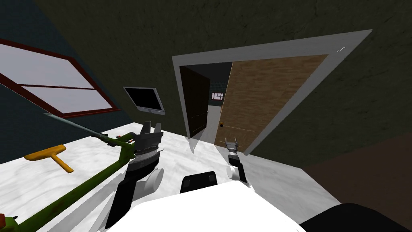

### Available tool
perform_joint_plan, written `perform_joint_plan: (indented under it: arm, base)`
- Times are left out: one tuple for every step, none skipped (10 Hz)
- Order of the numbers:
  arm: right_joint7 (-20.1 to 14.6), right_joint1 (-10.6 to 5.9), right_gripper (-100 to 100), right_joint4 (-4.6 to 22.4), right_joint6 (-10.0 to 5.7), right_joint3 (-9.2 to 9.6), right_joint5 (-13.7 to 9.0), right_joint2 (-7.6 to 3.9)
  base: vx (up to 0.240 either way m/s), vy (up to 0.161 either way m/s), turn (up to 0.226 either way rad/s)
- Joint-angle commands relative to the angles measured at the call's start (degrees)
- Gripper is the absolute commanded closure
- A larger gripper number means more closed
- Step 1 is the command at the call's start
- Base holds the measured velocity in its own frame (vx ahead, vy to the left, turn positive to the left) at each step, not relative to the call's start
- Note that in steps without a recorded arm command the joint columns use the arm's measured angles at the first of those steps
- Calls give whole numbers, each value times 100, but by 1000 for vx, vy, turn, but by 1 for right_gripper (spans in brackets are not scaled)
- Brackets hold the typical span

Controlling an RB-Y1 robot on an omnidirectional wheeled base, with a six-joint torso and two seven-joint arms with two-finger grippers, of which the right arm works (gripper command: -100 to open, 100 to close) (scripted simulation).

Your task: Push the door open

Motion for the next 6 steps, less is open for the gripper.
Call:
perform_joint_plan:
  arm:
    - [-183, -37, -100, 185, -78, -12, -143, -12]
    - [-289, -63, -100, 314, -135, -16, -226, -18]
    - [-394, -89, -100, 441, -191, -19, -308, -22]
    - [-498, -114, -100, 566, -246, -23, -389, -24]
    - [-602, -139, -100, 692, -302, -26, -470, -26]
    - [-705, -165, -100, 818, -358, -29, -551, -28]
  base:
    - [81, -52, 138]
    - [78, -55, 147]
    - [81, -60, 135]
    - [72, -64, 129]
    - [83, -65, 145]
    - [87, -55, 126]
